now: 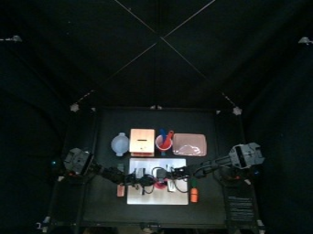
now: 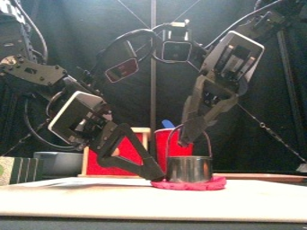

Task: Get the cutter from the drawer then cut the dough then place the extra dough in the bowl
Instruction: Place the extra dough in the bowl

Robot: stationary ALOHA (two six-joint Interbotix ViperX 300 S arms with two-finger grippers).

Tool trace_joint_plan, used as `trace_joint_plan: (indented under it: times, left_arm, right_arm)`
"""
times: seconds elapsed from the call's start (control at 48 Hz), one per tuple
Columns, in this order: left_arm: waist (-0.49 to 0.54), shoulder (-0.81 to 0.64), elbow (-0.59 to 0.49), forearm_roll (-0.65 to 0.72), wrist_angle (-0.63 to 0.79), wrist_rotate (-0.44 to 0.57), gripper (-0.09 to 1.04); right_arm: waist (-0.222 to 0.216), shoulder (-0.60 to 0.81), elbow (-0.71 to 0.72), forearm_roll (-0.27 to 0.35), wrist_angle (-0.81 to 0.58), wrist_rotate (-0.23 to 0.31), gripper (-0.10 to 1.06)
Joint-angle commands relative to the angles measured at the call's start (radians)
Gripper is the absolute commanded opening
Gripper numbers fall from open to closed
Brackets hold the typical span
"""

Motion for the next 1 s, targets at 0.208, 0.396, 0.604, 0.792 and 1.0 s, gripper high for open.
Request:
trace_joint_plan:
  times: [0.208,0.396,0.604,0.792,1.0]
  left_arm:
    - [0.0,0.003,-0.021,-0.02,0.006,-0.002,0.54]
    - [-0.002,0.008,-0.02,-0.029,0.006,-0.002,0.54]
    - [-0.003,0.008,-0.017,-0.035,0.008,-0.002,0.54]
    - [-0.005,0.008,-0.015,-0.037,0.011,-0.003,0.54]
    - [0.0,-0.005,-0.003,-0.067,0.017,-0.002,0.54]
  right_arm:
    - [-0.002,-0.02,-0.066,0.003,0.072,0.002,0.52]
    - [-0.006,-0.026,-0.086,0.0,0.114,0.002,0.52]
    - [-0.021,-0.084,-0.084,-0.011,0.129,0.0,0.52]
    - [-0.054,-0.193,-0.043,-0.023,0.152,0.0,0.52]
    - [-0.094,-0.314,0.089,-0.02,0.195,0.0,0.52]
